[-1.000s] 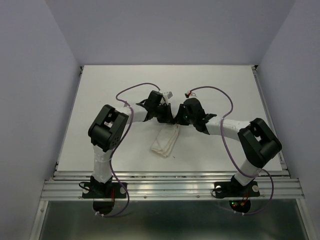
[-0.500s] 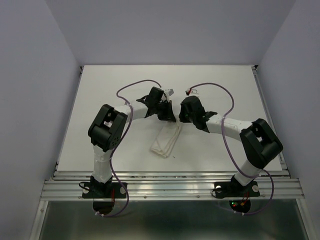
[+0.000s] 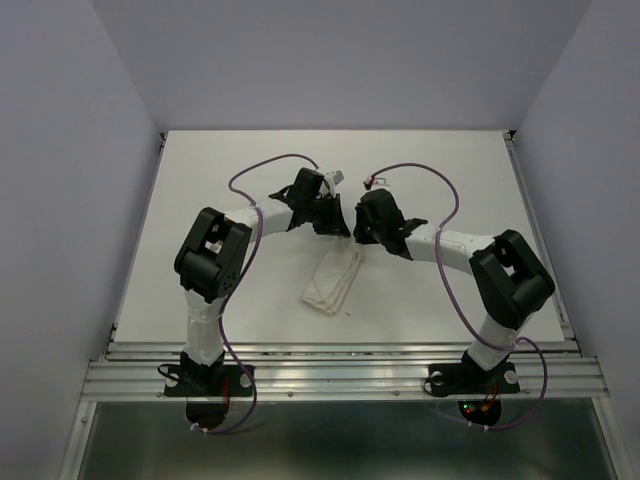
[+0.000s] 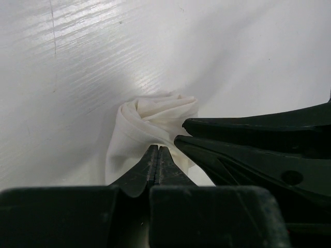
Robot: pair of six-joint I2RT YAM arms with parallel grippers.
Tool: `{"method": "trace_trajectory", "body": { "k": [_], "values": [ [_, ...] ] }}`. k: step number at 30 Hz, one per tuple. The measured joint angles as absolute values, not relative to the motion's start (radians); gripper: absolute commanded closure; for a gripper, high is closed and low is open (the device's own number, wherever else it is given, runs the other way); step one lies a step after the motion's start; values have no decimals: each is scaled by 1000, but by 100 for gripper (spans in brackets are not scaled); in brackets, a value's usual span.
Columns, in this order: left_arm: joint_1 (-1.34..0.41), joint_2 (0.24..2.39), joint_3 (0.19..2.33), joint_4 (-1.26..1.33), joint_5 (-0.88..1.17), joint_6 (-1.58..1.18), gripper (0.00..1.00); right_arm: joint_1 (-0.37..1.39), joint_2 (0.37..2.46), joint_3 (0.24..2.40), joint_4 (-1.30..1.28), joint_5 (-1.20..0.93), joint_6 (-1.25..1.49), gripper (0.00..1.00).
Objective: Fold the napkin into a case and place the utensils inside
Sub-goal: Stuff the top corner of the smaller-rectangle-folded napkin into the folded napkin.
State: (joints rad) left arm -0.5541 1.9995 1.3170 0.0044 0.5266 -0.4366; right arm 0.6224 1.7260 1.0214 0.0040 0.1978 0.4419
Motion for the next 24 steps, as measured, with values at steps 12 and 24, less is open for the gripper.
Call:
{"method": "trace_trajectory", "body": {
  "k": [12, 24],
  "values": [
    [-543, 2000, 1319, 20, 532, -467, 100, 622, 1744, 1021, 1, 175, 442, 81],
    [-542, 2004, 1331, 72, 568, -500, 100, 622, 1758, 1021, 1, 176, 446, 99]
  ]
}}
